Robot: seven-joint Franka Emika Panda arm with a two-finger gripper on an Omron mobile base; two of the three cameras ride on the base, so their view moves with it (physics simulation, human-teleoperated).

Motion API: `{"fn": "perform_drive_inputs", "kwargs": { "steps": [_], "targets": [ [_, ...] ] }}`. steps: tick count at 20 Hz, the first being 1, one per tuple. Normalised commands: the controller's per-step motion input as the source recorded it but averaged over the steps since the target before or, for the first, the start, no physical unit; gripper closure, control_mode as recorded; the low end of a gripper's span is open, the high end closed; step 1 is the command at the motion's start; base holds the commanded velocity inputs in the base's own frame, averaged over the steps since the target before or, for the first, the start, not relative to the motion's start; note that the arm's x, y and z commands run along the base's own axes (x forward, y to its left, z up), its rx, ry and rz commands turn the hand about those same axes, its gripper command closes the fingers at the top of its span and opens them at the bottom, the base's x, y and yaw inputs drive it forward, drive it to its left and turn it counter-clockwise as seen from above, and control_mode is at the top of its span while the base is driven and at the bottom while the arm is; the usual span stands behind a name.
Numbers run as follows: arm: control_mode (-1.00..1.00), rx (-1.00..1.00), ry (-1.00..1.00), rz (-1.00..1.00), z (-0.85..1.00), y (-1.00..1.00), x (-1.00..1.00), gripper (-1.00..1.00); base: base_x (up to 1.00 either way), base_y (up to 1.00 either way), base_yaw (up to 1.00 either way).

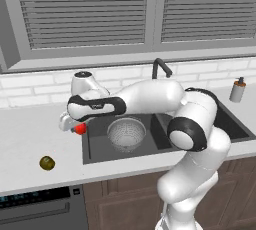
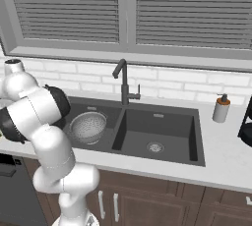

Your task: Put the colander in the sink, put the apple, kiwi in the colander, and turn on the sink faucet and pour water over the colander.

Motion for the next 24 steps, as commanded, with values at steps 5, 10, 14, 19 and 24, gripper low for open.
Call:
{"fn": "perform_drive_inputs", "kwargs": {
  "steps": [5,10,14,19,24],
  "targets": [
    [-1.0,-0.29,0.09,-0.12,0.06,-0.6,0.47,1.0,0.0,0.0,0.0],
    [-1.0,-0.31,0.14,-0.15,0.0,-0.61,0.58,1.0,0.0,0.0,0.0],
    [-1.0,-0.09,0.07,-0.07,-0.09,-0.79,0.62,1.0,0.0,0.0,0.0],
    [-1.0,0.0,0.01,0.0,-0.14,-0.63,0.6,1.0,0.0,0.0,0.0],
    [-1.0,0.06,0.0,0.0,-0.38,-0.28,0.3,1.0,0.0,0.0,0.0]
  ]
}}
